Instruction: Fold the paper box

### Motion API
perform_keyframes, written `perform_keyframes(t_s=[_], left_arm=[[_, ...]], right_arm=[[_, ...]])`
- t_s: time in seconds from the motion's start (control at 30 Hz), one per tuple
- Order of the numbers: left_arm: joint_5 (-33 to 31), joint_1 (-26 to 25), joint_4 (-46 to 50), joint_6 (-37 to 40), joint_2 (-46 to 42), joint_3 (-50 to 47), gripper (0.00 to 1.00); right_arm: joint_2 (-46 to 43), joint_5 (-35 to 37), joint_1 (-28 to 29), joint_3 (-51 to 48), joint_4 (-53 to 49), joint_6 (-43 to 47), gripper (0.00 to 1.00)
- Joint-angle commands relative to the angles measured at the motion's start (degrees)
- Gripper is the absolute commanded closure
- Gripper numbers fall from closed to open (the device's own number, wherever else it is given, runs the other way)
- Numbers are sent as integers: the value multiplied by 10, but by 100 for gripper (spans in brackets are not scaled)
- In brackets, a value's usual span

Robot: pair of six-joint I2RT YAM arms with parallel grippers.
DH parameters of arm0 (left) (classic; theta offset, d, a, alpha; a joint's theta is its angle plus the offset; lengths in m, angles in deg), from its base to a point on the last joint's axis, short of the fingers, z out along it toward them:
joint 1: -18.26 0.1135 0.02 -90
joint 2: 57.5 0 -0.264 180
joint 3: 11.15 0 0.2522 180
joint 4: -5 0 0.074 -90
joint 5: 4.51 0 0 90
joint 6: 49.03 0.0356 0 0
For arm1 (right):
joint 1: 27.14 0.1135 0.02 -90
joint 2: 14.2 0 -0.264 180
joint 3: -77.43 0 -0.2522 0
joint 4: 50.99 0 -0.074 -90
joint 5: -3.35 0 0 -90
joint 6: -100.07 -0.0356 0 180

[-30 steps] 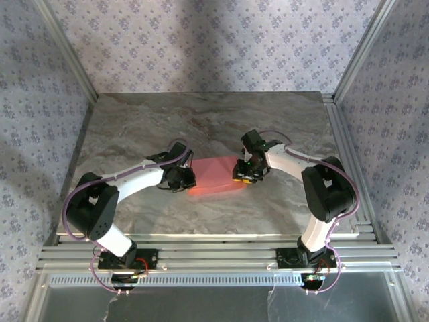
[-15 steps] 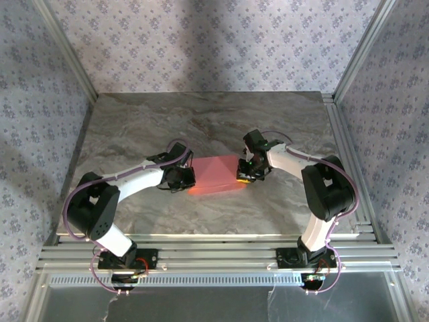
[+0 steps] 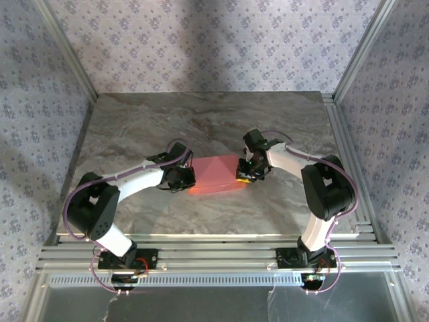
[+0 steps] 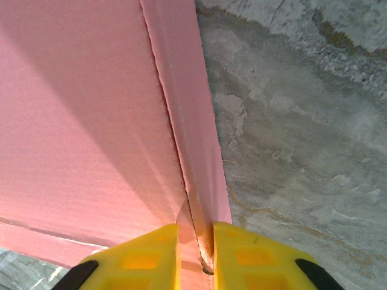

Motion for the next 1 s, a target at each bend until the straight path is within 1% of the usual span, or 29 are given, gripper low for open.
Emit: perform_keyframes(t_s=[0.0, 0.2, 0.33, 0.47, 0.53, 0.63, 0.8, 0.87, 0.97], left_arm=[[5, -3, 9, -14, 1, 3, 100], [23, 8, 14, -39, -12, 4, 100], [56, 19, 17, -62, -17, 18, 100], [68, 23, 90, -70, 8, 69, 100], [72, 23, 105, -68, 19, 81, 100], [80, 25, 98, -86, 16, 78, 100], [86, 26, 107, -105, 14, 88, 100], [92, 27, 105, -111, 13, 90, 100], [96, 28, 99, -120, 13, 90, 100]], right_arm=[[-9, 1, -6, 1, -26, 1, 76], [-54, -5, -22, -27, -25, -8, 74], [-81, -10, -33, -40, -26, -16, 73], [-100, -11, -41, -48, -28, -25, 73], [-107, -21, -48, -56, -22, -31, 70], [-122, -47, -61, -70, -5, -71, 69], [-161, -77, -71, -73, 13, -136, 64], [-171, -87, -71, -78, 18, -178, 63], [-178, -116, -66, -109, 66, -269, 64]])
